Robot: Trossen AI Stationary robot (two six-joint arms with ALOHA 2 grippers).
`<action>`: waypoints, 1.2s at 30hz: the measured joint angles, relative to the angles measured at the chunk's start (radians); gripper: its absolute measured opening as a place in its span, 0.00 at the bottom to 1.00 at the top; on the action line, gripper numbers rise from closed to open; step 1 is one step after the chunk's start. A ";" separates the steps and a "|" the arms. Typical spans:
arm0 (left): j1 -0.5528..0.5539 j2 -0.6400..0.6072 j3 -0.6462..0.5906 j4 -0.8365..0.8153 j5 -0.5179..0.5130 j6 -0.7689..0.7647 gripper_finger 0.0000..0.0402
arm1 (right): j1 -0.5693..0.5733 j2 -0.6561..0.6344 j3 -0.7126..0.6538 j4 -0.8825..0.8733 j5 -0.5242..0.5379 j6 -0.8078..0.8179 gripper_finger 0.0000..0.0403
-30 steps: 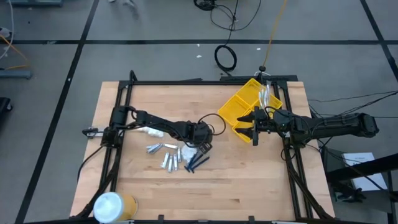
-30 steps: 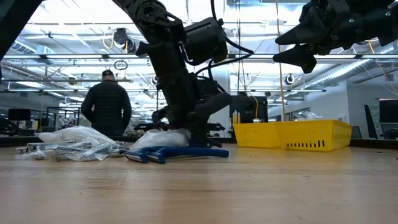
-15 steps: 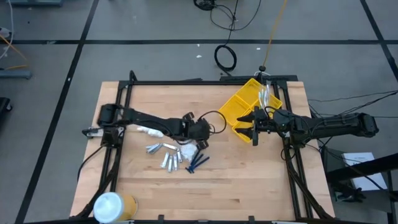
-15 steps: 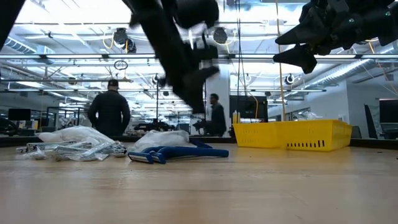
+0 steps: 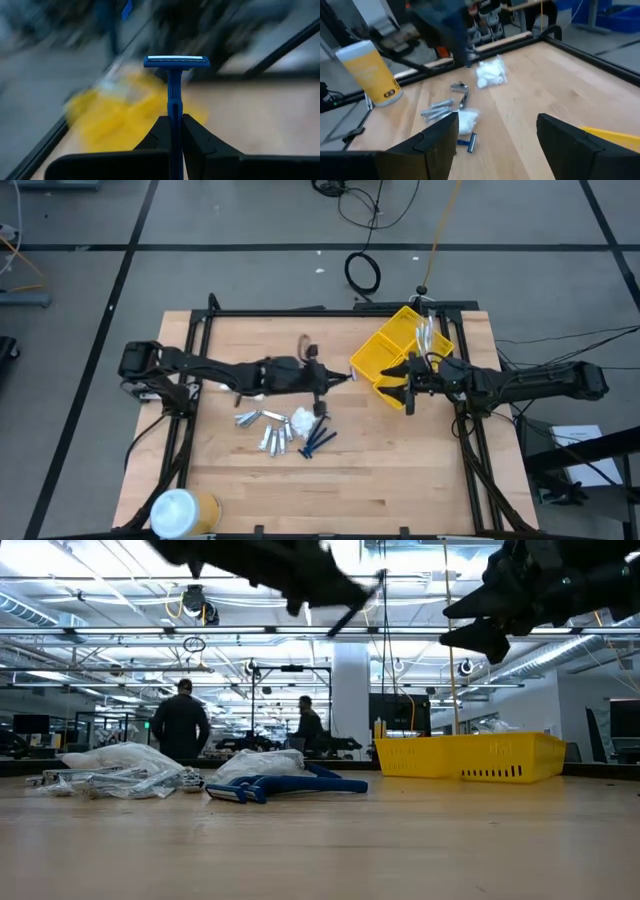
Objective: Pick & Place Travel size toiletries
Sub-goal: Put the blue razor into the bottom right yellow bin
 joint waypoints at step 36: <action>0.037 0.000 -0.163 0.442 0.252 -0.104 0.01 | 0.122 0.799 0.313 0.768 -0.004 -0.275 0.47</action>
